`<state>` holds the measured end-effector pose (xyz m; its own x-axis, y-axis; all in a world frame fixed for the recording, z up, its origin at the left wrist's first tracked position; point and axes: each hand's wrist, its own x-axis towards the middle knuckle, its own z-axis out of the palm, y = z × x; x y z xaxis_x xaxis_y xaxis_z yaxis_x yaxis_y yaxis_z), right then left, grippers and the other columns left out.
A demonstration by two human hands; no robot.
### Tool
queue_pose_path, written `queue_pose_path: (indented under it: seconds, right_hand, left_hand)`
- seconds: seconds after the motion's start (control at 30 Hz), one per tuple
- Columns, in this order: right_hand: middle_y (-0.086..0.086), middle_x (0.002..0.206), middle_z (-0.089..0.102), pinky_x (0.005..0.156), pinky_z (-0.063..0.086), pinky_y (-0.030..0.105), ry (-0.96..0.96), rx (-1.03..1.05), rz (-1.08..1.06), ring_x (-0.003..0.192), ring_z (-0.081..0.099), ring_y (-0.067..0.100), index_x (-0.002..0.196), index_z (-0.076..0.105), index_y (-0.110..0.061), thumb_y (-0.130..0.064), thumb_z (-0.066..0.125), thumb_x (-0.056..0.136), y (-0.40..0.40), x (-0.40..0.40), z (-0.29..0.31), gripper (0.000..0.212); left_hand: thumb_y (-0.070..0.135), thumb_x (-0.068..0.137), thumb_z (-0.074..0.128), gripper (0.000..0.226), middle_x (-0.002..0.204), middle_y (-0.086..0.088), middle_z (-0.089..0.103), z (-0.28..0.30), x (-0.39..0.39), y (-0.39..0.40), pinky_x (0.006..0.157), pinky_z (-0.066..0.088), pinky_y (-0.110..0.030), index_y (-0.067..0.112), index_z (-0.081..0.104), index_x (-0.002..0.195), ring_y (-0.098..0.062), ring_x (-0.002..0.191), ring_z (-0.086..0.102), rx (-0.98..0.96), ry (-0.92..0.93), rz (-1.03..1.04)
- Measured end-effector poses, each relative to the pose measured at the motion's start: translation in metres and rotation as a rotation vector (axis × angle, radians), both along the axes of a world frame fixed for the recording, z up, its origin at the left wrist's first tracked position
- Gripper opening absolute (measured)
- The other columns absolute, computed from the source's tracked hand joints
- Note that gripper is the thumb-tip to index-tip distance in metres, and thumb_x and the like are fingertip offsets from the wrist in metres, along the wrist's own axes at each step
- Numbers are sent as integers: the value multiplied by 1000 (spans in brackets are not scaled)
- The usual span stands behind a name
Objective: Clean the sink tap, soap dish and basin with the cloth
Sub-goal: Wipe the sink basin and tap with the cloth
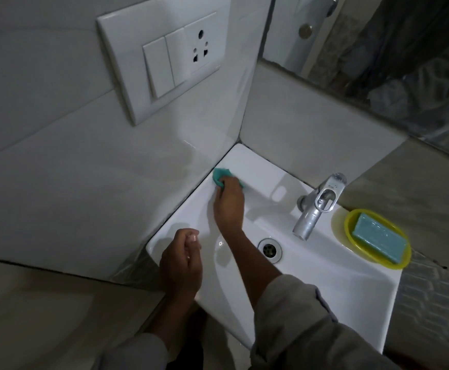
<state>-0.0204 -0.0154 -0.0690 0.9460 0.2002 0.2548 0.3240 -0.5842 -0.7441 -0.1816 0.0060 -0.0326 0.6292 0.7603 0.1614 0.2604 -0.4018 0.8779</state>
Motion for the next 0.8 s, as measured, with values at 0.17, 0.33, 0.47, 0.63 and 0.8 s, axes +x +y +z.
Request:
queue_pose_path:
  seconds: [0.17, 0.33, 0.47, 0.63, 0.8]
  right_hand:
    - [11, 111, 66, 93, 49, 37, 18, -96, -108, 104, 62, 30, 111, 59, -8, -6, 50, 94, -65, -15, -20, 19]
    - [10, 114, 65, 86, 52, 37, 46, -155, -261, 100, 64, 28, 119, 54, -12, -20, 55, 93, -125, -35, -22, 27]
    - [10, 106, 64, 85, 50, 35, 27, -155, -374, 99, 62, 27, 110, 56, -10, -14, 57, 92, -170, -45, -15, 19]
    - [23, 93, 60, 87, 40, 43, 90, -120, -711, 95, 55, 40, 86, 59, 2, -1, 50, 88, -257, -58, -8, 10]
    - [1, 93, 59, 77, 51, 34, 60, -23, -521, 83, 59, 20, 93, 56, -16, -7, 56, 90, -247, -83, 15, 10]
  left_hand:
    - [40, 91, 31, 46, 71, 0, 68, 2, 0, 0, 60, 44, -21, 10, 66, 91, -17, 67, 64, 13, -15, -10]
    - [42, 89, 31, 43, 68, 4, 64, -1, 1, -1, 68, 49, -34, 15, 64, 93, -21, 71, 64, -38, 3, 16]
    - [35, 88, 33, 37, 66, 5, 63, -5, 3, -1, 68, 50, -37, 16, 64, 92, -24, 70, 65, -25, 24, 29]
    - [31, 88, 34, 34, 66, 4, 63, -7, 2, -1, 70, 49, -38, 15, 63, 92, -26, 71, 65, -4, 45, 18]
    - [32, 90, 34, 30, 70, 4, 66, -6, 2, -3, 71, 51, -41, 20, 61, 94, -25, 75, 64, 4, 106, 2]
